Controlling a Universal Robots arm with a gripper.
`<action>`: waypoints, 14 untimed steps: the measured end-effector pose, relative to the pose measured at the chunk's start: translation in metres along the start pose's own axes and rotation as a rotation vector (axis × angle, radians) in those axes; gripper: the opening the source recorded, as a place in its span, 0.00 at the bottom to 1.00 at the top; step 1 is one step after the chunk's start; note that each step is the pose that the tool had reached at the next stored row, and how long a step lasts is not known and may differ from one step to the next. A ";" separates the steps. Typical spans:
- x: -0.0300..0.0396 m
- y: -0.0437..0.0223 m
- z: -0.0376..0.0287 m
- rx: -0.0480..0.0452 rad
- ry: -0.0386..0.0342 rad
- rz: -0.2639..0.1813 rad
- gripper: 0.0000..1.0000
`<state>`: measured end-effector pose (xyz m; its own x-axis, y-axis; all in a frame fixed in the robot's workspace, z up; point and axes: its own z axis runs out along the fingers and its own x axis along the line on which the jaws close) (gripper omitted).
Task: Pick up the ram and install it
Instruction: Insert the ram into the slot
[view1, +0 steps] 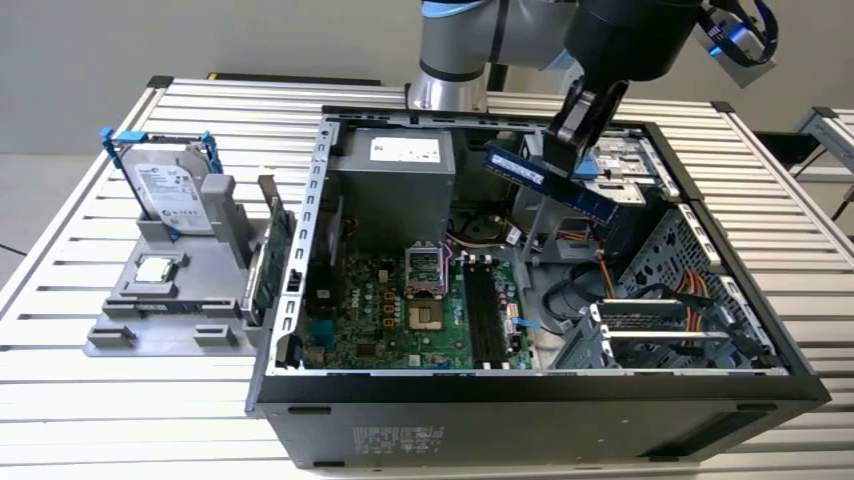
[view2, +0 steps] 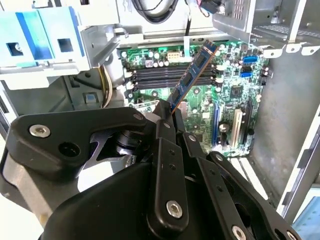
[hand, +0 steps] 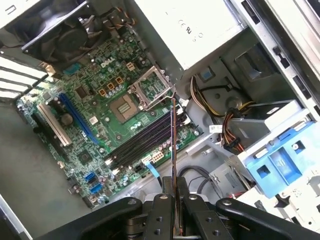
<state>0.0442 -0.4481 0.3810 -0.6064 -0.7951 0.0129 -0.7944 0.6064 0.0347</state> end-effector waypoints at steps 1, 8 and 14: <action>0.0000 0.0000 0.0000 -0.0001 -0.0003 0.009 0.00; 0.0000 0.0000 0.0000 -0.0009 -0.0024 0.070 0.00; 0.0000 0.0000 0.0000 -0.0016 -0.0042 0.122 0.00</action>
<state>0.0442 -0.4481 0.3810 -0.6989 -0.7151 0.0129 -0.7144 0.6989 0.0347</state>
